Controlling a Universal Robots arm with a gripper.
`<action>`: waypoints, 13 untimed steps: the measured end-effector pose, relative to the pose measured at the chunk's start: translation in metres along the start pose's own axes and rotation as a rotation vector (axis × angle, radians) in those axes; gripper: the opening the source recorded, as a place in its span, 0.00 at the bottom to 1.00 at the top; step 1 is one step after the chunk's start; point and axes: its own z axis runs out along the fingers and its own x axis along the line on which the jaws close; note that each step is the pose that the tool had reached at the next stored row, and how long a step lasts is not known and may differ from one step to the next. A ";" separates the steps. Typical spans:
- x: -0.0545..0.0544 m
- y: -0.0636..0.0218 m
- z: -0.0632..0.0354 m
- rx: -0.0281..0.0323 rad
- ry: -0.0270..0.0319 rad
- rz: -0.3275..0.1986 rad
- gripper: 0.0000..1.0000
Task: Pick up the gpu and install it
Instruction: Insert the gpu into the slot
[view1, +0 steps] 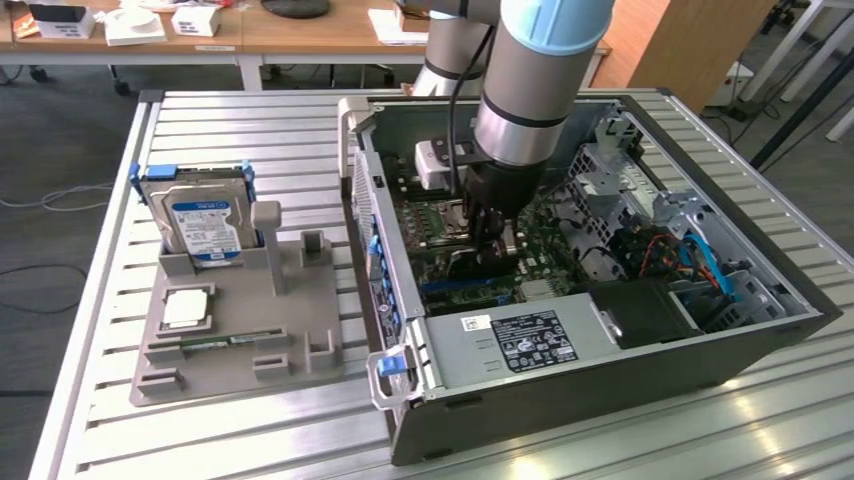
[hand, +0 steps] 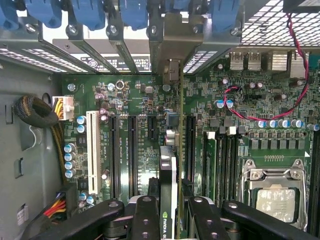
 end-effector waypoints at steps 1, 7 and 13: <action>0.000 0.0000 0.0001 -0.0002 0.0005 0.000 0.27; 0.000 0.0001 -0.0001 -0.0007 0.0010 0.000 0.27; 0.000 0.0003 -0.0001 -0.0006 0.0009 -0.001 0.27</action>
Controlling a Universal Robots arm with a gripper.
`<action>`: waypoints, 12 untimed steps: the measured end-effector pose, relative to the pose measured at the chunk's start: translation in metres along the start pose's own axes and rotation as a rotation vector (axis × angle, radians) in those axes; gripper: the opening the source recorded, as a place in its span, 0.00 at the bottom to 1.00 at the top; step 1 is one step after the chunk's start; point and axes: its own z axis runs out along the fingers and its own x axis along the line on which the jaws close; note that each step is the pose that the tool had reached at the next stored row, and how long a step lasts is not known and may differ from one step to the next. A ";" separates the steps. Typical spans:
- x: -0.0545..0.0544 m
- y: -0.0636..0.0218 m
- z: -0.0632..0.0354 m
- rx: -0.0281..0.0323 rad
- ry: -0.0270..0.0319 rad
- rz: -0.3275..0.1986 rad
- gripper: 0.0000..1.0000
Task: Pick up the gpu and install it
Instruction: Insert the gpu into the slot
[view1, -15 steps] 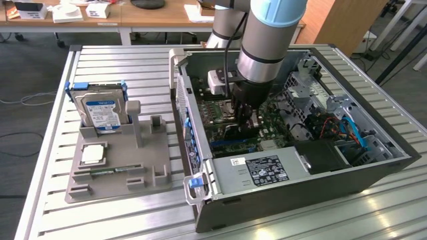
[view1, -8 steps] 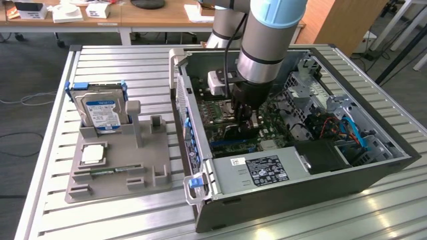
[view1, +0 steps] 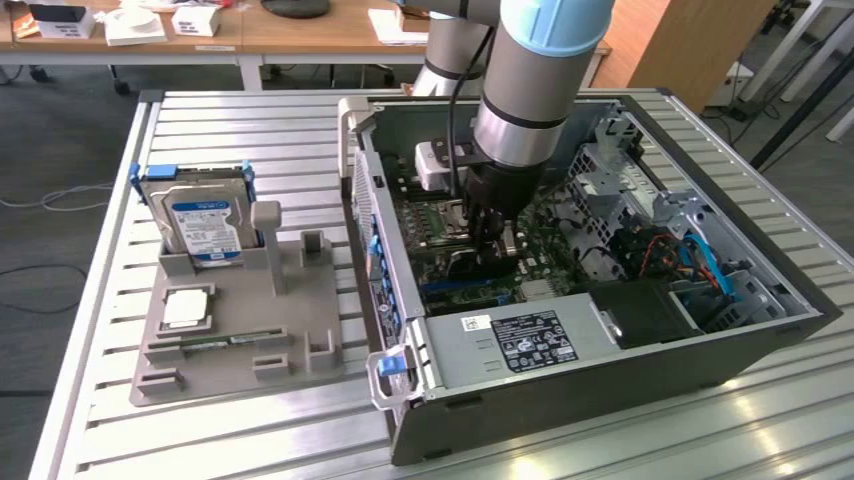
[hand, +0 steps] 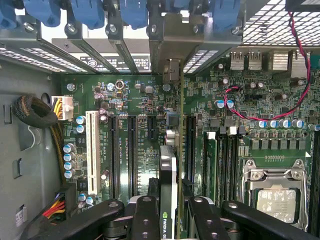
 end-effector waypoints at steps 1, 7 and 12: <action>0.000 0.0000 0.0000 0.0001 -0.0001 -0.002 0.27; 0.000 0.0000 0.0000 0.0001 -0.0006 -0.010 0.27; 0.000 0.0001 0.0015 -0.0001 -0.0002 -0.010 0.27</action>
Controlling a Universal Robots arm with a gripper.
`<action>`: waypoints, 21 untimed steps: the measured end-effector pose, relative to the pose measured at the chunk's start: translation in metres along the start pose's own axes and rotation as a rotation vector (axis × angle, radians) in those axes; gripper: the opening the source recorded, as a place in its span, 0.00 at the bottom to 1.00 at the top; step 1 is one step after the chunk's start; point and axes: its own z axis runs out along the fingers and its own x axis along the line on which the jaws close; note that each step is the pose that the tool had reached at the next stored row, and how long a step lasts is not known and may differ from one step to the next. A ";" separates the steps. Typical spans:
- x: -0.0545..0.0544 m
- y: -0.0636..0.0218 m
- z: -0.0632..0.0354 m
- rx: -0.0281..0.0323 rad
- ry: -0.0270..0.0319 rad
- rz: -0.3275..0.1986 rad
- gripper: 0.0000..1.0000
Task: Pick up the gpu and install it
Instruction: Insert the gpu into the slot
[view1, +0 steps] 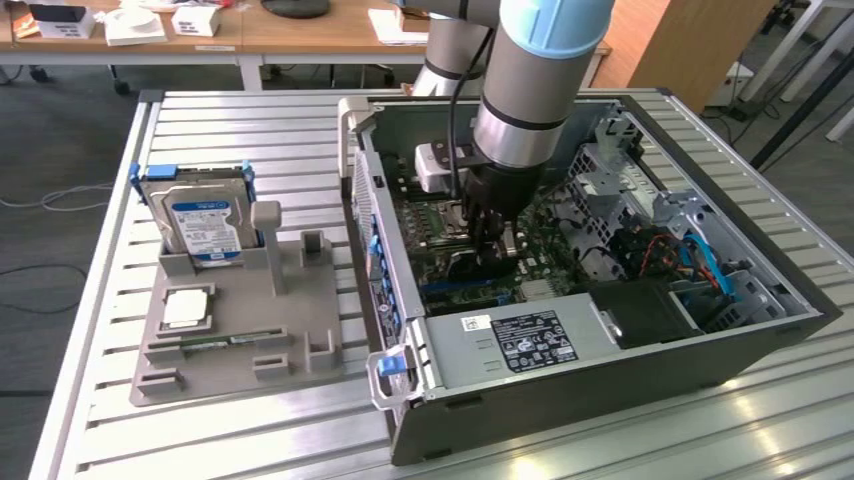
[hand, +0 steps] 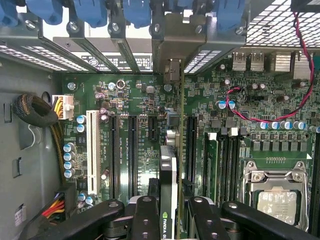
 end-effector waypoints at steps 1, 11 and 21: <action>0.000 0.0000 0.0002 0.0001 -0.0002 0.000 0.27; 0.000 0.0000 0.0008 0.0007 -0.0003 0.000 0.27; 0.000 0.0001 0.0008 0.0007 -0.0004 0.000 0.27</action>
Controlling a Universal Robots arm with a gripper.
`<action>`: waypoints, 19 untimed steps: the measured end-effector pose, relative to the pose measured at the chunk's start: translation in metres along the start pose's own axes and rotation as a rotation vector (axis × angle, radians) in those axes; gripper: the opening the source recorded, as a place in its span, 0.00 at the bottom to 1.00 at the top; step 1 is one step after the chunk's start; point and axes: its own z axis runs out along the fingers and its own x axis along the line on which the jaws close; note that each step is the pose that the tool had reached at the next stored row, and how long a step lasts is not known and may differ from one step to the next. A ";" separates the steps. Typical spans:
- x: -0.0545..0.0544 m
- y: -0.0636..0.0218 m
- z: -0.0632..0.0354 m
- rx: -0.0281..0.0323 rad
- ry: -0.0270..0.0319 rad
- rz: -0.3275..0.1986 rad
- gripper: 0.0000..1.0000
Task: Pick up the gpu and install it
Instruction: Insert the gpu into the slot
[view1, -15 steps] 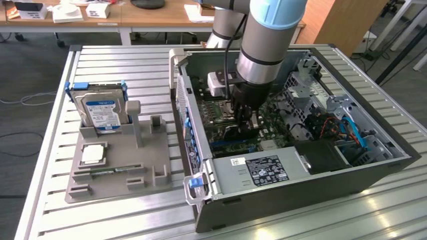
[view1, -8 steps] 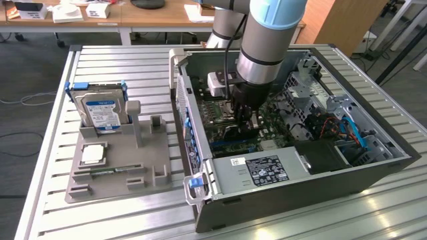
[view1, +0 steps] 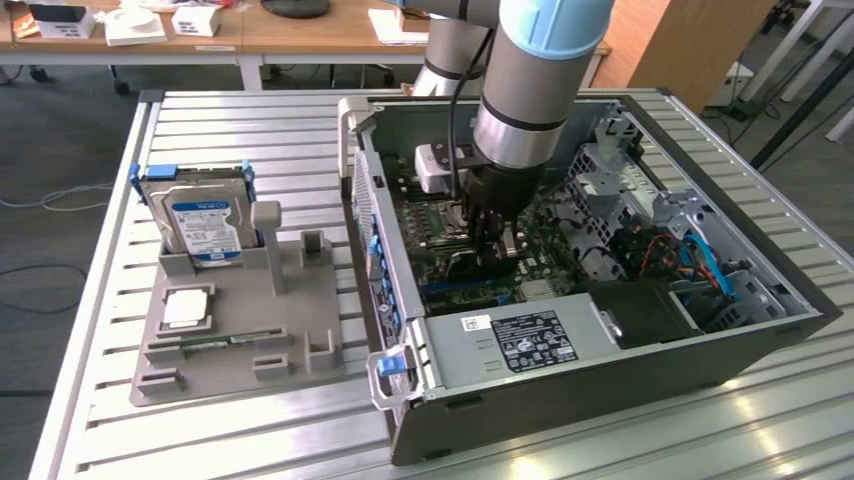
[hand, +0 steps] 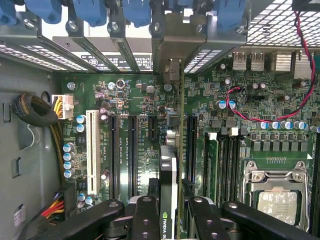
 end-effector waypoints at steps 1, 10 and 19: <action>0.000 0.0000 0.0000 0.0000 0.0000 0.000 0.27; 0.000 0.0000 0.0000 0.0001 -0.0037 0.000 0.46; 0.000 -0.0002 -0.0060 0.0015 -0.0039 0.000 0.46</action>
